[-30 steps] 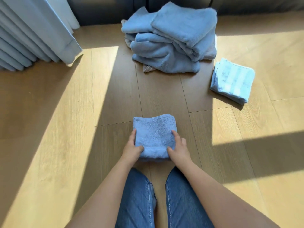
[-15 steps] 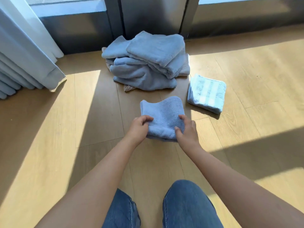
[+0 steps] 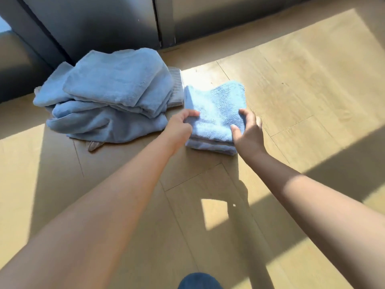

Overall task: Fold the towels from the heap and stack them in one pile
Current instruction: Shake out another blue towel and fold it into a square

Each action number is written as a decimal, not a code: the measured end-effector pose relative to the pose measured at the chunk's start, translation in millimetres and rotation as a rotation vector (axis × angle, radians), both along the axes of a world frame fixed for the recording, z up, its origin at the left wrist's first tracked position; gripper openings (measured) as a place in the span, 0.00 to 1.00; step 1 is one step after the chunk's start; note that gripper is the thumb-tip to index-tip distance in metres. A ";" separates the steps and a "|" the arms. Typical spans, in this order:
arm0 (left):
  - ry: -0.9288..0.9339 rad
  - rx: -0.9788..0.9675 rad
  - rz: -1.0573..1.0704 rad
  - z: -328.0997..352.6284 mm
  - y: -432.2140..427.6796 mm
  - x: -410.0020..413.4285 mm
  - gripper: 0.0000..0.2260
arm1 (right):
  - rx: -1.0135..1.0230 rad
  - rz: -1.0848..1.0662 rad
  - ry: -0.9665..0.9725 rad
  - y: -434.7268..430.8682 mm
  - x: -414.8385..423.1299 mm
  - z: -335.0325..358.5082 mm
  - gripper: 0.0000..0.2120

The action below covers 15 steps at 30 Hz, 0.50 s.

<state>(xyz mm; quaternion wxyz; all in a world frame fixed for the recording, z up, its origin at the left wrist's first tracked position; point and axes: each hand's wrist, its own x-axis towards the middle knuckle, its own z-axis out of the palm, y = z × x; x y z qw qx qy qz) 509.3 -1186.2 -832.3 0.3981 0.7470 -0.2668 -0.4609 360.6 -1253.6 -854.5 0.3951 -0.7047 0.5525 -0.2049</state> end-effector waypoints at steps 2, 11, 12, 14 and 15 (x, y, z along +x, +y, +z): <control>-0.010 0.004 -0.008 -3.0 -14.8 1.8 0.25 | -0.017 -0.012 -0.019 -13.4 1.9 -7.7 0.21; -0.121 0.120 -0.054 -63.9 -45.3 7.8 0.22 | 0.136 -0.005 0.058 -36.8 3.0 -60.3 0.20; -0.151 0.169 -0.101 -71.4 -42.0 5.2 0.21 | 0.218 0.033 0.101 -36.0 -0.2 -69.9 0.21; -0.178 0.273 -0.160 -84.7 -34.5 -1.2 0.20 | 0.360 0.080 0.176 -33.2 -6.7 -84.3 0.23; -0.188 0.299 -0.170 -91.2 -30.9 -3.5 0.21 | 0.383 0.079 0.192 -32.2 -8.7 -88.4 0.23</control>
